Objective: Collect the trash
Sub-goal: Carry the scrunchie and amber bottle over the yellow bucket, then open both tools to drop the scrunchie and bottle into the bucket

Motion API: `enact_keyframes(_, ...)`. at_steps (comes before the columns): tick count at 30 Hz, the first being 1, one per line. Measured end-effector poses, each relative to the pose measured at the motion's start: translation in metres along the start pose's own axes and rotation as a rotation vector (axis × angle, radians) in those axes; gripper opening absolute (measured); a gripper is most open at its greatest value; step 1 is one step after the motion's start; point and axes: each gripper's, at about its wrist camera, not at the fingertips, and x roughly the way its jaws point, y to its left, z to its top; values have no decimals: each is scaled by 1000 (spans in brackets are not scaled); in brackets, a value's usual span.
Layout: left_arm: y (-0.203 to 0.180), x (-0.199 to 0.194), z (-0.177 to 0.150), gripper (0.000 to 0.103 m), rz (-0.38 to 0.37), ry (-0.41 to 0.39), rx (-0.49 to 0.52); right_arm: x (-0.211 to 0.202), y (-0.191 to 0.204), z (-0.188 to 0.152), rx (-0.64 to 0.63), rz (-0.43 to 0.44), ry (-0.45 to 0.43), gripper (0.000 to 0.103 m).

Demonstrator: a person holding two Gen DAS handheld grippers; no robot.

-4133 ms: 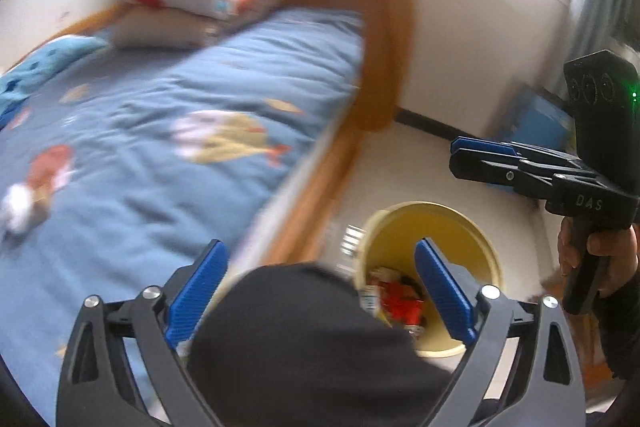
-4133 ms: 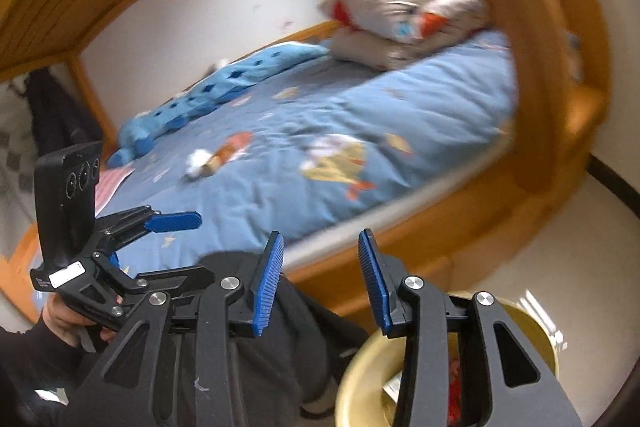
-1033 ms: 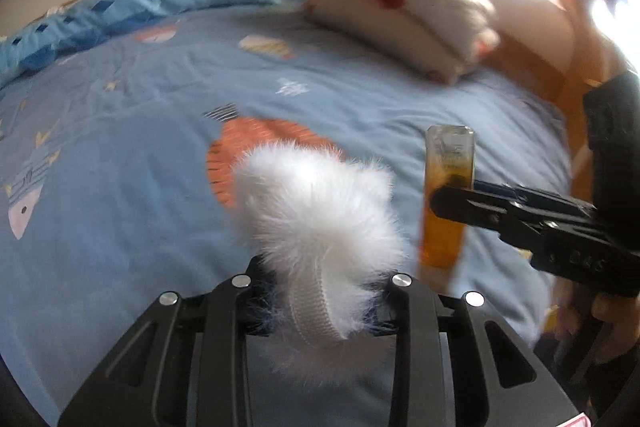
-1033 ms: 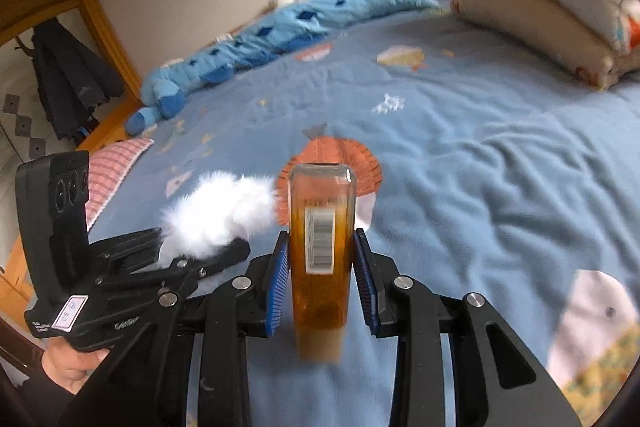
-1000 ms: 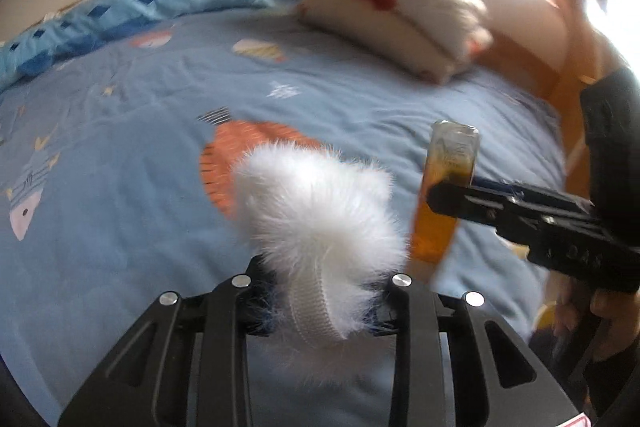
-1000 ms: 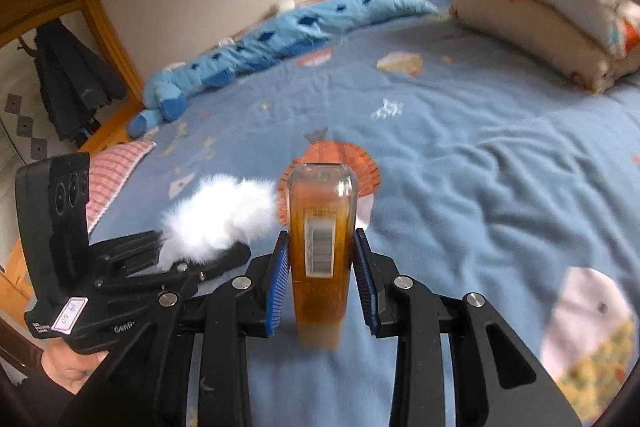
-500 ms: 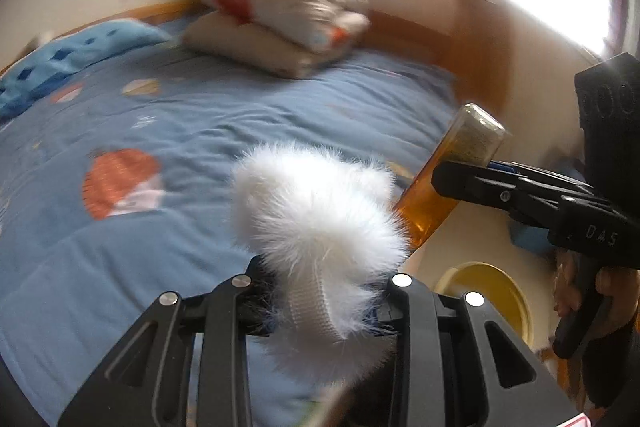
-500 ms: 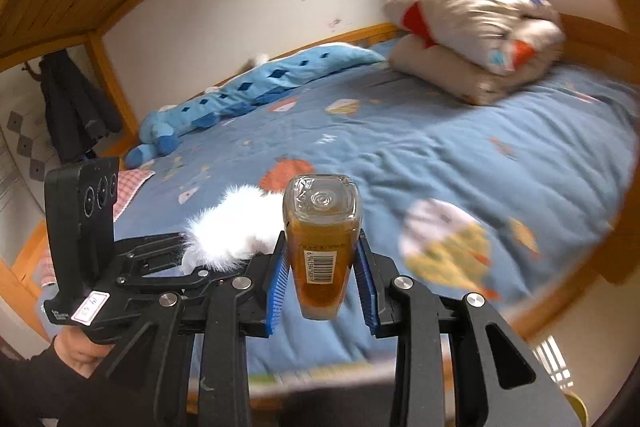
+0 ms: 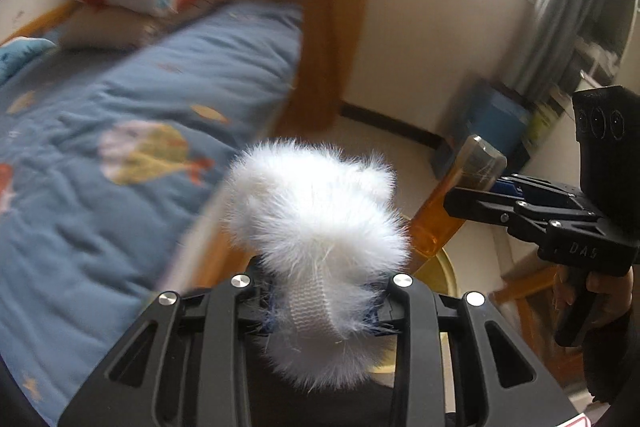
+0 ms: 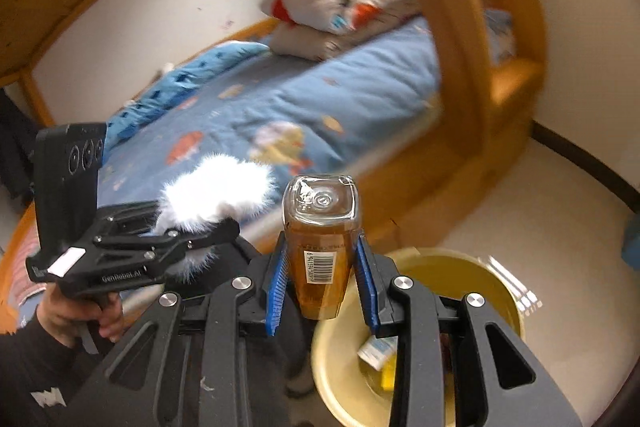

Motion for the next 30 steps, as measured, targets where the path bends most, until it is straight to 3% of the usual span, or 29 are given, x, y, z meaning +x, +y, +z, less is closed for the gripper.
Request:
enact_keyframes(11,-55,71,-31,33,-29,179,46,2,-57,-72,76,-100,114,31)
enact_keyframes(13,-60,79,-31,40,-34,203,60,2,-64,-77,95,-103,122,31)
enact_keyframes(15,-61,88,-30,67,-23,223,57,7,-75,-79,141,-90,135,38)
enact_keyframes(18,-62,93,-28,87,5,237,64,4,-85,-78,201,-71,113,48)
enact_keyframes(22,-57,94,-29,88,-3,249,40,-5,-89,-77,209,-73,84,50)
enact_keyframes(30,-58,93,-30,88,-4,237,37,1,-86,-81,216,-71,113,51)
